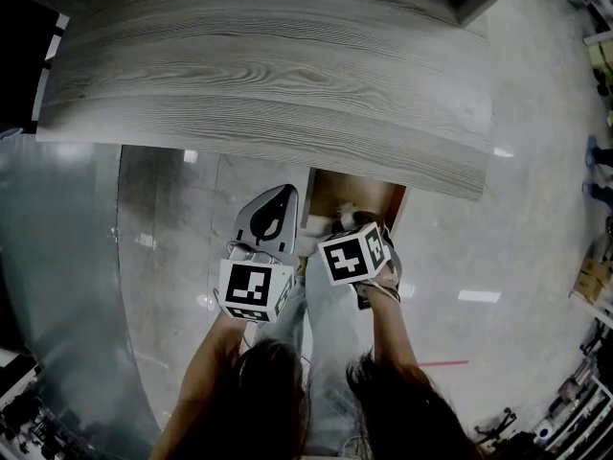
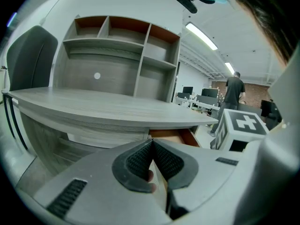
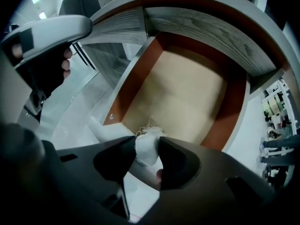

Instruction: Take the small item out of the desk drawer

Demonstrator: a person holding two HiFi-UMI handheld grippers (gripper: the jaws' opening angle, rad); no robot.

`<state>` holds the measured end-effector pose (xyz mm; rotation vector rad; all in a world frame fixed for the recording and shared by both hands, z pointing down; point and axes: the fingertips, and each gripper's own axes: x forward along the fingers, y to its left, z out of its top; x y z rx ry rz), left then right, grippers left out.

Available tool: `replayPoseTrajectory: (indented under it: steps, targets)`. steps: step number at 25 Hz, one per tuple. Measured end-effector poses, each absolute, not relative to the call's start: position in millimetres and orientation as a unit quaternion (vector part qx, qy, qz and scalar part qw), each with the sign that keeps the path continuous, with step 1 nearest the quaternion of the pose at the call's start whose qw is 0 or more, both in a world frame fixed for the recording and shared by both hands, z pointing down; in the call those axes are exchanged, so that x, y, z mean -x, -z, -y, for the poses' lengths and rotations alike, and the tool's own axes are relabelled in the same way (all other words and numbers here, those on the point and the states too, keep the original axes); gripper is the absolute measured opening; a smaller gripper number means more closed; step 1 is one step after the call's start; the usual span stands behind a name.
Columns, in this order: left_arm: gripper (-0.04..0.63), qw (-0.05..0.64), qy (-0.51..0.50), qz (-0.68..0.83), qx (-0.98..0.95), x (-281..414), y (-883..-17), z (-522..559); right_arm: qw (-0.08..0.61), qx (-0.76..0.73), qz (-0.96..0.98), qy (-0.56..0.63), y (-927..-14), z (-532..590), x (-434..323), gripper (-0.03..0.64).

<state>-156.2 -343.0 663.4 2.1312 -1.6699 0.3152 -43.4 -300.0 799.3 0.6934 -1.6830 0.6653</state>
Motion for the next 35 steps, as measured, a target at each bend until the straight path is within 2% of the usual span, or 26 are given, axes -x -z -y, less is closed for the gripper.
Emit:
replayPoseTrajectory:
  steps: [19, 35]
  targets:
    - [0.014, 0.204, -0.121, 0.586, -0.774, 157, -648, 332, 0.515, -0.348, 0.741, -0.253, -763, 291, 40, 0.16]
    - [0.014, 0.195, -0.12, 0.574, -0.787, 138, -601, 306, 0.459, -0.383, 0.773, -0.211, -692, 287, 37, 0.16]
